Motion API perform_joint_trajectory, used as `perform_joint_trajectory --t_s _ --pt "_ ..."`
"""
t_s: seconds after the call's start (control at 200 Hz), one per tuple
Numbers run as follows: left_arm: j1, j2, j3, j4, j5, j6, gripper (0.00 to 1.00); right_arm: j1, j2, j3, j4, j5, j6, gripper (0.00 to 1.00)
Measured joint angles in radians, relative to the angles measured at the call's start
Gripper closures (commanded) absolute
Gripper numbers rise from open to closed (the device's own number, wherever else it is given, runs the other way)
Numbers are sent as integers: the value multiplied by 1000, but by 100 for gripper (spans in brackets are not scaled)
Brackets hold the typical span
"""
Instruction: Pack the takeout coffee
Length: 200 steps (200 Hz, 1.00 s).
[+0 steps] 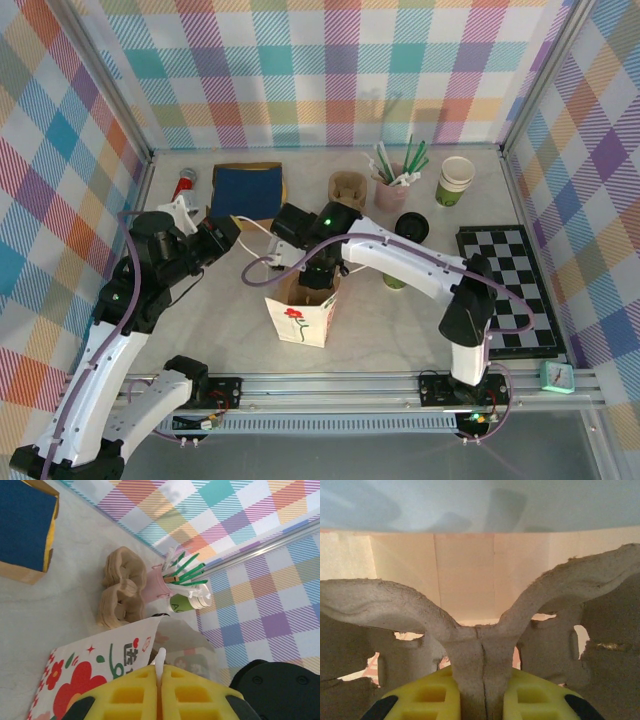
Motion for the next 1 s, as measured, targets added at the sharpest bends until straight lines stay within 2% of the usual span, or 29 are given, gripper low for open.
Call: perform_joint_trajectory --t_s 0.62,1.0 --pt "0 -1 -2 55 51 -49 92 0 9 -30 42 -3 23 81" --pt "0 -1 -17 84 51 -60 92 0 45 -5 35 -8 37 76"
